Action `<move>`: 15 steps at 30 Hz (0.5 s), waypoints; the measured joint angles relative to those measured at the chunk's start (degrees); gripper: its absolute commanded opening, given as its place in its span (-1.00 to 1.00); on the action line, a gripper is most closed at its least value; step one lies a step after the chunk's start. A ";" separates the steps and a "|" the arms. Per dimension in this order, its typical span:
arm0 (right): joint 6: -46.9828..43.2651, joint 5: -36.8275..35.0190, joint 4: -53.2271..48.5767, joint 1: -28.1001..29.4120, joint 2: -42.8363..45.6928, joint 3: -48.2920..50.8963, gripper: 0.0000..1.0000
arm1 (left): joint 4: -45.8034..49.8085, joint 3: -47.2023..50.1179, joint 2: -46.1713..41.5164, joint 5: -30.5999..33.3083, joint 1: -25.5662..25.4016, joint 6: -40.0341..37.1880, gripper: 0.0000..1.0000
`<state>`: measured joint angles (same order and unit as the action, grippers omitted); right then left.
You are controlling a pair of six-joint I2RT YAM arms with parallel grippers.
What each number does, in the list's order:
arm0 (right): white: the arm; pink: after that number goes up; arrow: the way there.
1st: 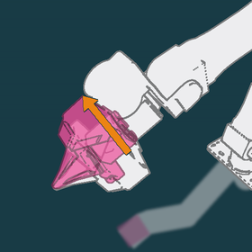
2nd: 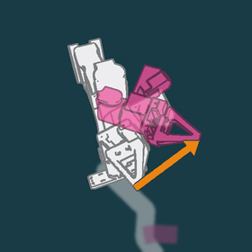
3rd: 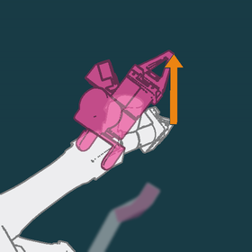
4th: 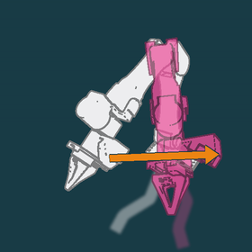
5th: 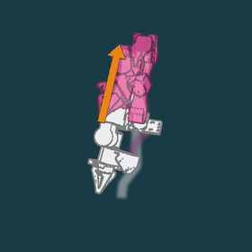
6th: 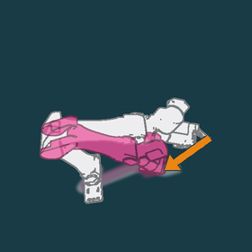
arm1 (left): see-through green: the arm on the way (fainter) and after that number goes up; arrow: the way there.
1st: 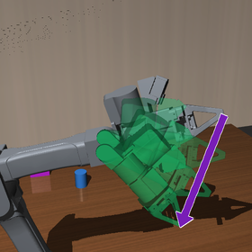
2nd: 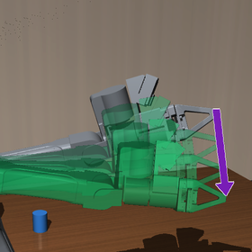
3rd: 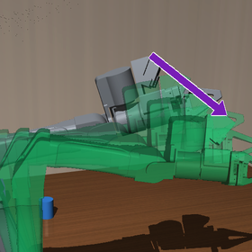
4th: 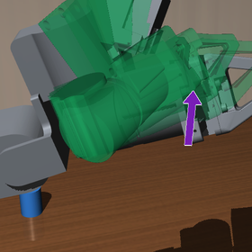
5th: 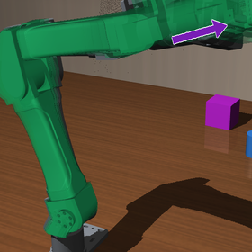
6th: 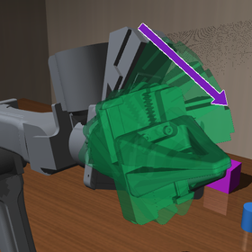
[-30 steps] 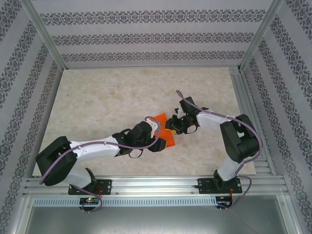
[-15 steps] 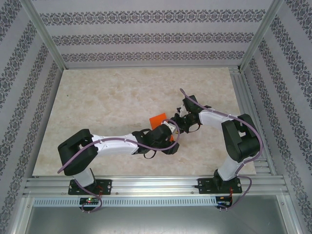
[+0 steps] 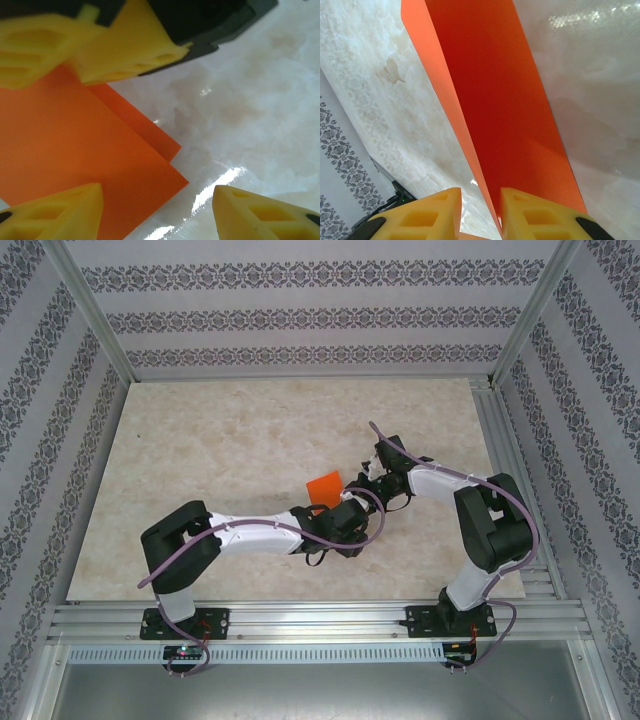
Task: Fold a paper plane with a square sheet of paper (fold left side to right side)
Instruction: Fold the triangle a second time at the center of the table.
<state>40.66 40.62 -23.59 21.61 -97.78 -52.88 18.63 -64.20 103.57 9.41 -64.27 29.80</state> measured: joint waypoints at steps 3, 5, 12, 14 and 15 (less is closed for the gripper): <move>0.15 0.00 0.02 -0.31 -0.17 0.00 -0.46 | 1.73 -1.53 0.94 1.42 0.00 -0.70 -0.05; 0.15 0.00 0.00 -0.39 -0.28 0.00 -0.46 | 2.23 -1.88 1.16 2.03 0.00 -1.14 -0.15; 0.09 -0.02 -0.42 -0.37 -0.42 0.00 -0.46 | 2.49 -1.86 1.16 1.99 -0.02 -2.56 -0.57; 0.07 -0.02 -0.61 -0.37 -0.44 0.00 -0.46 | 2.49 -1.84 1.14 1.81 -0.02 -2.75 -0.70; 0.07 -0.02 -0.72 -0.37 -0.44 0.00 -0.46 | 2.45 -1.73 1.09 1.73 -0.02 -2.84 -0.78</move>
<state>40.73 40.60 -24.32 21.23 -98.21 -52.88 21.08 -65.93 104.66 11.14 -64.29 26.96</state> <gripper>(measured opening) 0.271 0.169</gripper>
